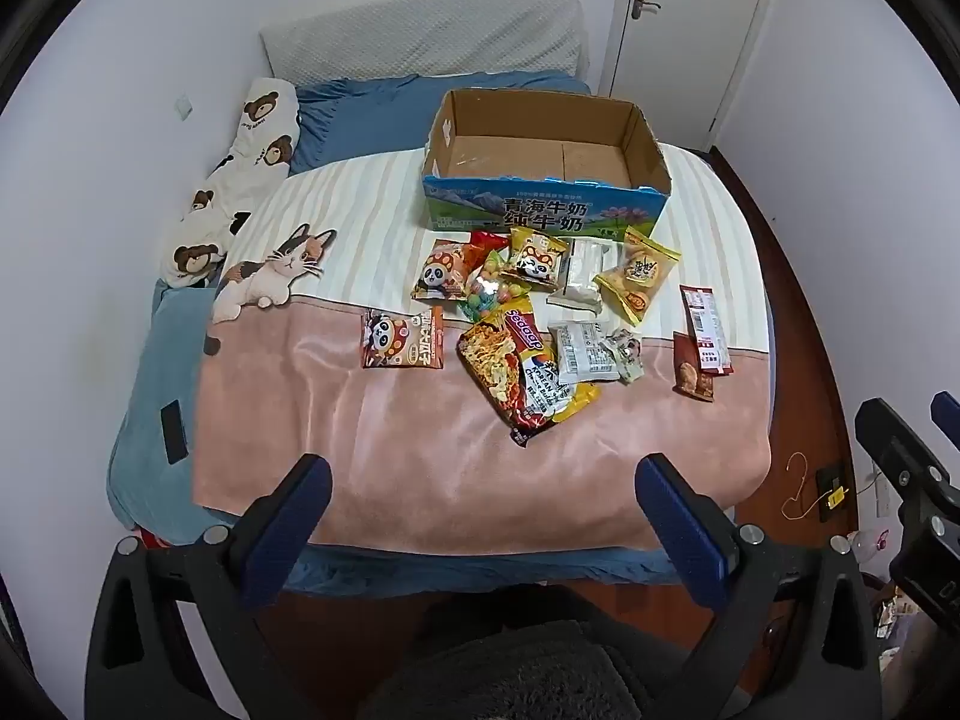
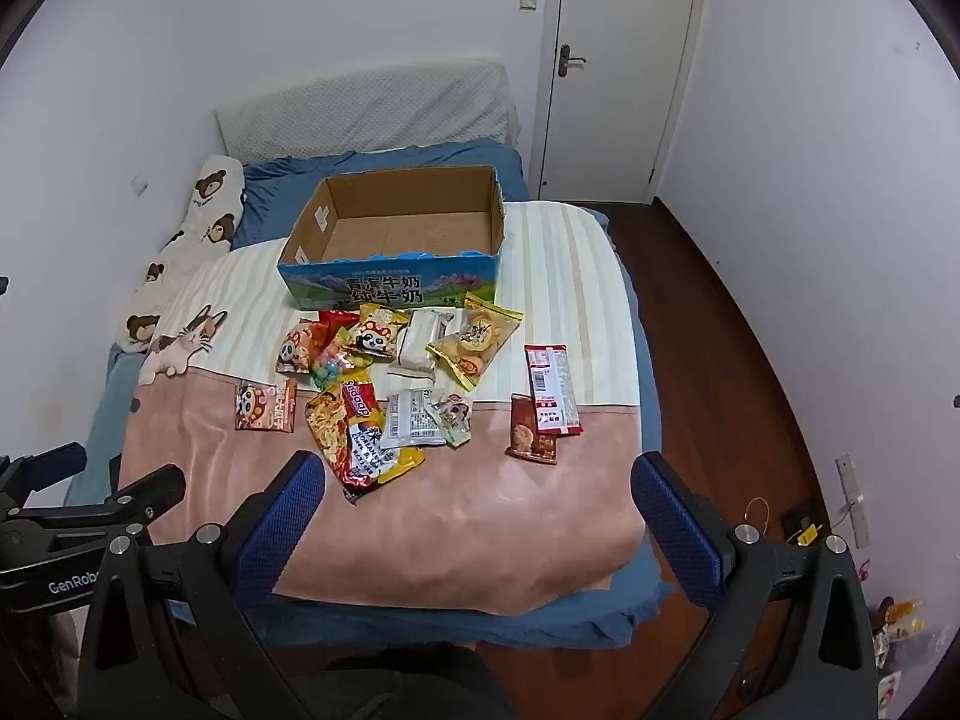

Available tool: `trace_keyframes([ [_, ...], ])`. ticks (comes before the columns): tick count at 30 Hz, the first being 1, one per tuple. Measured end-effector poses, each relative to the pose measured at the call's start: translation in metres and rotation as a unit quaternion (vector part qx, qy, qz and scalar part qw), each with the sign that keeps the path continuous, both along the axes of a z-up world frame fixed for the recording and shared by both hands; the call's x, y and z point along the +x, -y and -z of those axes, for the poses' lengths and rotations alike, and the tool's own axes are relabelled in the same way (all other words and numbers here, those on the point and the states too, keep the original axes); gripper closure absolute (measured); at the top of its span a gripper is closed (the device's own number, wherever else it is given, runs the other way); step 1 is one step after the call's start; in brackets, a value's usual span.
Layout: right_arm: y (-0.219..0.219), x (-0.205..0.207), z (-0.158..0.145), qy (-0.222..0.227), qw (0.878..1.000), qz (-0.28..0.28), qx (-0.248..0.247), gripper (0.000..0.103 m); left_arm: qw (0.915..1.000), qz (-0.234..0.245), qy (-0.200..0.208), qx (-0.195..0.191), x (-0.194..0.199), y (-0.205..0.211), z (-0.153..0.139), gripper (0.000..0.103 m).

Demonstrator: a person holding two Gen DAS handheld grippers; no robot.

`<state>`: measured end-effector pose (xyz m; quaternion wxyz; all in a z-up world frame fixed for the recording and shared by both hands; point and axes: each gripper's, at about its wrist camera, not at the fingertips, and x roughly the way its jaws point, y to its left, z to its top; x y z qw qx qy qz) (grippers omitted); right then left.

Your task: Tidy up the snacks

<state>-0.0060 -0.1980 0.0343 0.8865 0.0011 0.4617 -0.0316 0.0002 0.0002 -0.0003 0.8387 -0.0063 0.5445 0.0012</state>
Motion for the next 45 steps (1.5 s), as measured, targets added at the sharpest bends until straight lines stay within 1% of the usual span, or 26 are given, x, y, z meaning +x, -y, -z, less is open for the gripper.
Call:
trace_keyframes([
  [9, 0.001, -0.002, -0.003, 0.001, 1.000, 0.001, -0.003, 0.000, 1.0000, -0.001, 0.007, -0.003, 0.000, 0.001, 0.000, 0.000],
  [14, -0.004, 0.001, 0.003, 0.000, 1.000, -0.002, -0.001, 0.000, 0.9999, -0.001, 0.011, 0.000, 0.000, 0.003, -0.007, 0.000],
  [17, -0.002, -0.004, -0.005, 0.003, 1.000, -0.005, 0.000, 0.000, 0.9999, -0.001, 0.015, 0.001, 0.000, 0.006, -0.009, 0.000],
  [22, -0.003, -0.005, -0.008, 0.007, 1.000, -0.004, 0.000, 0.000, 0.9998, -0.002, 0.020, -0.001, -0.002, 0.000, -0.012, 0.000],
  [45, -0.005, -0.003, -0.011, 0.014, 1.000, -0.009, 0.003, 0.000, 0.9995, -0.005, 0.030, -0.007, -0.001, -0.005, -0.018, 0.000],
])
